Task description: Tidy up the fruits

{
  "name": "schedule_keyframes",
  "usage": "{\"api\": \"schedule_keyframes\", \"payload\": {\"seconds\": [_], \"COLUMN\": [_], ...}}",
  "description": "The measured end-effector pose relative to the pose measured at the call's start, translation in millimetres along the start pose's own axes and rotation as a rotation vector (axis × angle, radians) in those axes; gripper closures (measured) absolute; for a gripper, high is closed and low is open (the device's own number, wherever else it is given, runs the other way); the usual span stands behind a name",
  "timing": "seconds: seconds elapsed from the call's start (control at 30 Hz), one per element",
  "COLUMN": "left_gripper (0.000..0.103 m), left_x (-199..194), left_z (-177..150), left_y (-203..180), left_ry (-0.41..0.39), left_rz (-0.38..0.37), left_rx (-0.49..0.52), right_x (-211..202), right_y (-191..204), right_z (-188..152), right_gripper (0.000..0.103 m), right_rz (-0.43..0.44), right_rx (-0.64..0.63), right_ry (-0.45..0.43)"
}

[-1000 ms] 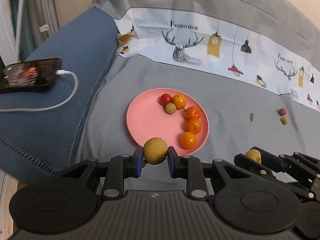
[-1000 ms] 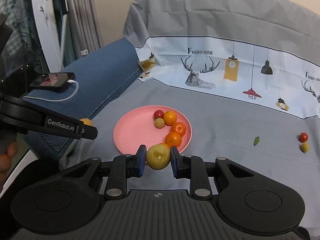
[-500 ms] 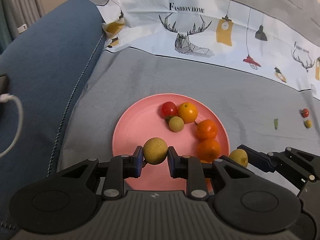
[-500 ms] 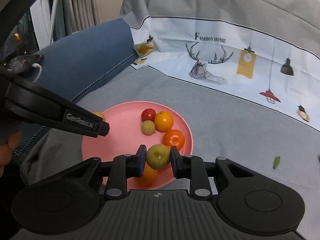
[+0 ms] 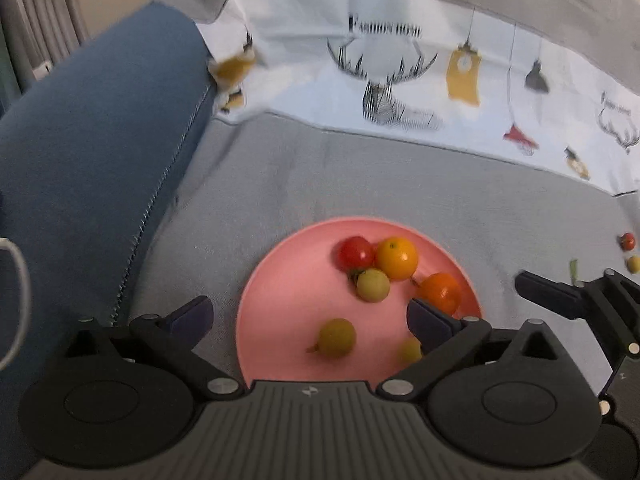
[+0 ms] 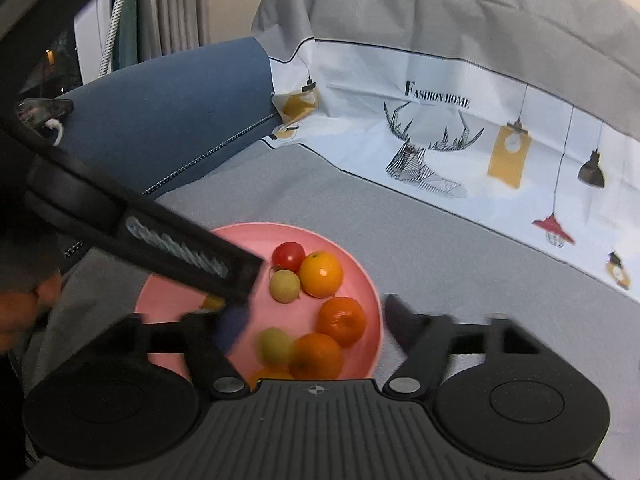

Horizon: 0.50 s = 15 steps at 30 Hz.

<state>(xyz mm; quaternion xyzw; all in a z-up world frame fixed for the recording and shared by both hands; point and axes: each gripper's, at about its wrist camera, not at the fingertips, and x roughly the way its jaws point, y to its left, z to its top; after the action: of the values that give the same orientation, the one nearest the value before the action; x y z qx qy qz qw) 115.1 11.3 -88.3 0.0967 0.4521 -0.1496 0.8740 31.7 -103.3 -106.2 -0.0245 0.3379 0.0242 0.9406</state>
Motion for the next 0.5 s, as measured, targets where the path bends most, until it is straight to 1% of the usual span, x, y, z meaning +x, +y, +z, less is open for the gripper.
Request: {"api": "schedule_keyframes", "payload": {"seconds": [0.1,0.2,0.3,0.37,0.4,0.43,0.5], "left_gripper": [0.0,0.0,0.0,0.0,0.0,0.0,0.0], "left_x": [-14,-35,-62,-79,-86,-94,-110], "left_z": [-8,-22,-40,-54,-62,-70,-85], "left_y": [2,2,2,2,2,2,4], "left_ry": [0.031,0.051,0.07,0.102,0.126,0.141,0.152], "left_rz": [0.003,0.007,0.024,0.061,0.083,0.089,0.073], "left_rx": [-0.016,-0.035,-0.053,-0.058,-0.057,-0.058,-0.059], "right_x": [-17,-42,-70,-91,-99,-110,-129], "right_y": [-1,-2,1,4,6,9,16], "right_z": [-6,-16,-24,-30,-33,-36,-41], "right_gripper": [0.018,0.015,0.012,0.009,0.009,0.009,0.009], "right_rz": [-0.006,-0.019,-0.019,-0.013,-0.007,-0.001,0.008], "right_rx": [0.026,0.08,0.168,0.228,0.252,0.282,0.313], "right_ry": [0.027,0.054,0.088,0.112,0.121,0.131,0.139]}}
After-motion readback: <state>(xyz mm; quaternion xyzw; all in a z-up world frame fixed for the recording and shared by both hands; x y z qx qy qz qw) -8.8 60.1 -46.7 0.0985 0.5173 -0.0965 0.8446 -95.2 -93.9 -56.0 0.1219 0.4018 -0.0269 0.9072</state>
